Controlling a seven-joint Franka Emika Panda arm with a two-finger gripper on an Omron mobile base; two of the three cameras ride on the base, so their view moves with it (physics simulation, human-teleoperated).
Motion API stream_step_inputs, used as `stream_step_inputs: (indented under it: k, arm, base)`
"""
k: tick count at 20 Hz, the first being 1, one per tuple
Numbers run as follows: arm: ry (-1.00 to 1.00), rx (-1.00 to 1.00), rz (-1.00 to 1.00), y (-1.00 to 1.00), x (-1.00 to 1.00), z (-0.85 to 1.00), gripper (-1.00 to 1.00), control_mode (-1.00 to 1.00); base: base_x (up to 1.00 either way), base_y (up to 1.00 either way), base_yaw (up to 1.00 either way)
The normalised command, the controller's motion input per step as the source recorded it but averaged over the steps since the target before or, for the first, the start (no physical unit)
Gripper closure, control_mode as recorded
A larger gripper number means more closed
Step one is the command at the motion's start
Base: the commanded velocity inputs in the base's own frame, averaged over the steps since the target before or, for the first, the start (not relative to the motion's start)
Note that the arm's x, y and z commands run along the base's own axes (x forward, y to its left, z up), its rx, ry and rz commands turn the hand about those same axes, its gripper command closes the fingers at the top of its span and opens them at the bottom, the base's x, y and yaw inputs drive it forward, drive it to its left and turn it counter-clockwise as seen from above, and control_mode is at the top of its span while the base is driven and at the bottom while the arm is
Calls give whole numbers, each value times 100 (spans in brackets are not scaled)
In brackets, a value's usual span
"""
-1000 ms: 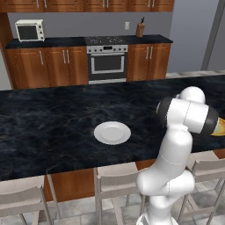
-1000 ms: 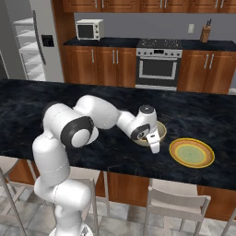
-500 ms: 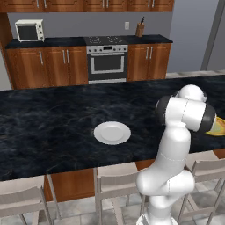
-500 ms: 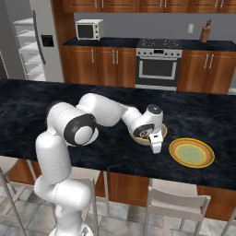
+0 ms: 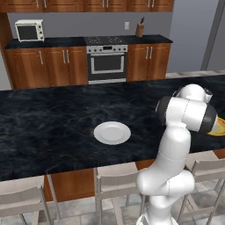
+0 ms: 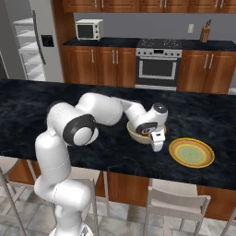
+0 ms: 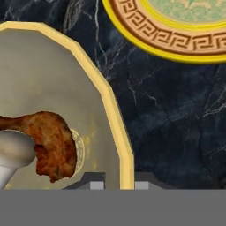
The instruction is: Pick the chicken drumstick and mushroom from their plates and place them in the bowl. Then put the bowl in the fridge.
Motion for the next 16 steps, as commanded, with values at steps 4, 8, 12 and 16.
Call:
stream_step_inputs:
  k: [4, 8, 12, 16]
  arm:
    - [-21, -2, 0, 39, -46, 28, 100, -100]
    - [-19, -8, 0, 53, -40, 27, 100, -100]
    - [-7, -13, -4, 55, -30, 36, 100, -100]
    - [0, -1, -7, 44, -39, 46, 100, -100]
  base:
    - [0, 0, 0]
    - [0, 0, 0]
    - [0, 0, 0]
    - [0, 0, 0]
